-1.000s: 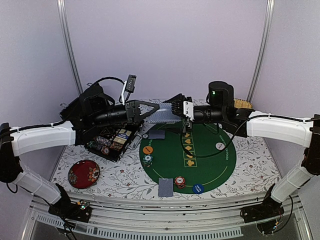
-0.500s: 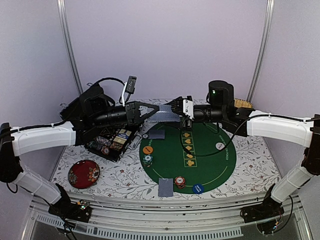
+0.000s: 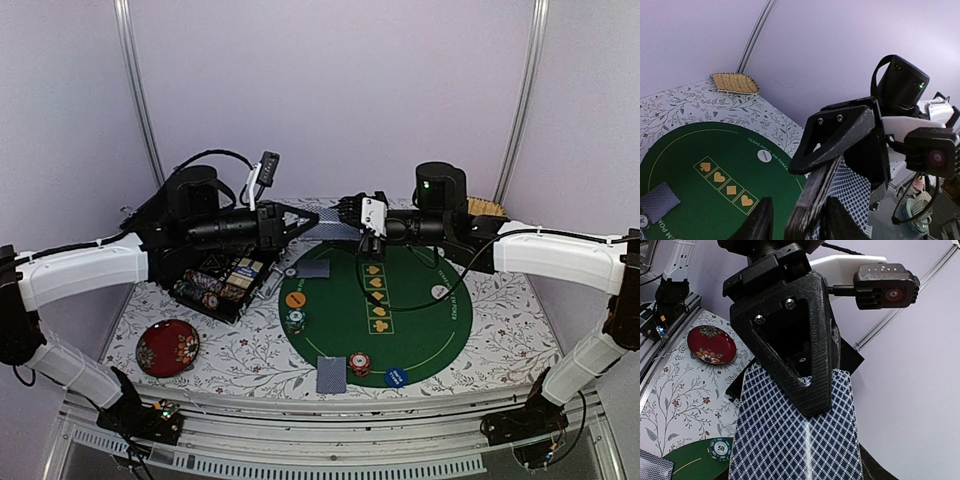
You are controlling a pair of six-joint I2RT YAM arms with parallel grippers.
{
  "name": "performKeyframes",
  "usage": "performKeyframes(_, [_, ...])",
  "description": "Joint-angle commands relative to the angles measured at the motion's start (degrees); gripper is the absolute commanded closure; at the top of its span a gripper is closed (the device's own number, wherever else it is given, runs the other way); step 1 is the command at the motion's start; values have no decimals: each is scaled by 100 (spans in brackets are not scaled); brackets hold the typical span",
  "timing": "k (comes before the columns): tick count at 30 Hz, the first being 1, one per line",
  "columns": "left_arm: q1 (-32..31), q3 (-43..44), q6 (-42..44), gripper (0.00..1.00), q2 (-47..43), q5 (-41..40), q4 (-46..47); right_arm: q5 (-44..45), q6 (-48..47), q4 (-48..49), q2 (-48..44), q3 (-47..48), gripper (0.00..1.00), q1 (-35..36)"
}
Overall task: Distribute texas hold em gaming equipment
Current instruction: Pass from the left arm to the right
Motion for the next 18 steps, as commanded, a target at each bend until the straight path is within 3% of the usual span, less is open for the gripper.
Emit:
performKeyframes(1, [-1,104,415,67,-133,-504,-685,190,86,53,-97,-55,47,29])
performKeyframes(12, [34,82,507,70,-279,-502,-714,235,109,55,-98,-115,48,26])
performKeyframes(18, [37,41,483,60,-393,-305,-608,258,104,39,-111,-124,48,29])
